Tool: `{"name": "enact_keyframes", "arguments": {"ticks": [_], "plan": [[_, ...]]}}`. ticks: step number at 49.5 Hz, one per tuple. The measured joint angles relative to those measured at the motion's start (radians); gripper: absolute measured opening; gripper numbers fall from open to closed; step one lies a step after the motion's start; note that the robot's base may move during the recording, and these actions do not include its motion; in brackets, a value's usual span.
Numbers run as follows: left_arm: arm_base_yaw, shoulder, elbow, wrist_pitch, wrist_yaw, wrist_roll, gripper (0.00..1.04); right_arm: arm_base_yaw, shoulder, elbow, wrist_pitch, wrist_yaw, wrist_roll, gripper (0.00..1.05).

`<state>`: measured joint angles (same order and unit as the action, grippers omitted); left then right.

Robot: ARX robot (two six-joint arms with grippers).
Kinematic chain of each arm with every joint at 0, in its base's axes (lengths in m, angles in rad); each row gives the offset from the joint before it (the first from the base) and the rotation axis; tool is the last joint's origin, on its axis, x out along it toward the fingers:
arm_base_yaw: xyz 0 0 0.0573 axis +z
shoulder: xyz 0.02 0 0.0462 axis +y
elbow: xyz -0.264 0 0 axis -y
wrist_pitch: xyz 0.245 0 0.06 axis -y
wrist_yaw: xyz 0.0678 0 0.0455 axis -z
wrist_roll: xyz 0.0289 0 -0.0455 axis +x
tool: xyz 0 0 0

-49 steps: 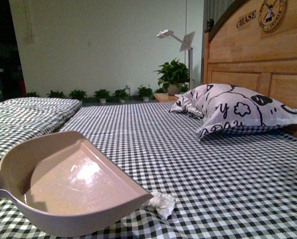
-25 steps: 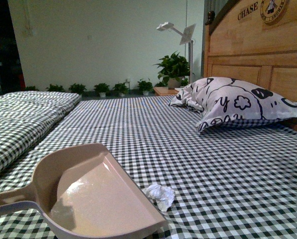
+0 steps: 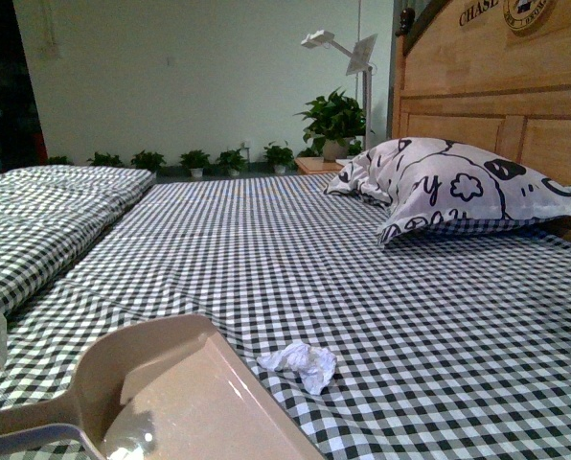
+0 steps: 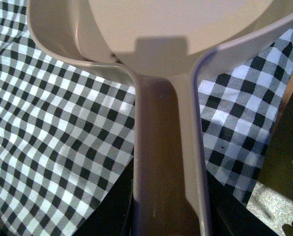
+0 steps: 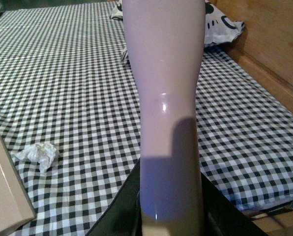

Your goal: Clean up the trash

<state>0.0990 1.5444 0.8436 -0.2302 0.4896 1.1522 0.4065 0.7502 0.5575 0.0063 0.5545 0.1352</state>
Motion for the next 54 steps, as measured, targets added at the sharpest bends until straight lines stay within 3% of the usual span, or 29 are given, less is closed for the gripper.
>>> {"name": "enact_keyframes", "arguments": {"ticks": [24, 30, 47, 54], "plan": [[0.01, 0.042, 0.045, -0.057, 0.008, 0.01, 0.27, 0.0, 0.0, 0.0, 0.0, 0.0, 0.0, 0.19], [0.013, 0.042, 0.05, -0.077, 0.011, 0.011, 0.27, 0.006, 0.039, 0.075, -0.211, -0.042, 0.068, 0.19], [0.013, 0.042, 0.05, -0.097, 0.009, 0.018, 0.27, 0.028, 0.061, 0.092, -0.212, -0.056, 0.089, 0.19], [0.013, 0.042, 0.05, -0.097, 0.009, 0.018, 0.27, -0.006, 0.079, 0.1, -0.22, -0.084, 0.089, 0.19]]}}
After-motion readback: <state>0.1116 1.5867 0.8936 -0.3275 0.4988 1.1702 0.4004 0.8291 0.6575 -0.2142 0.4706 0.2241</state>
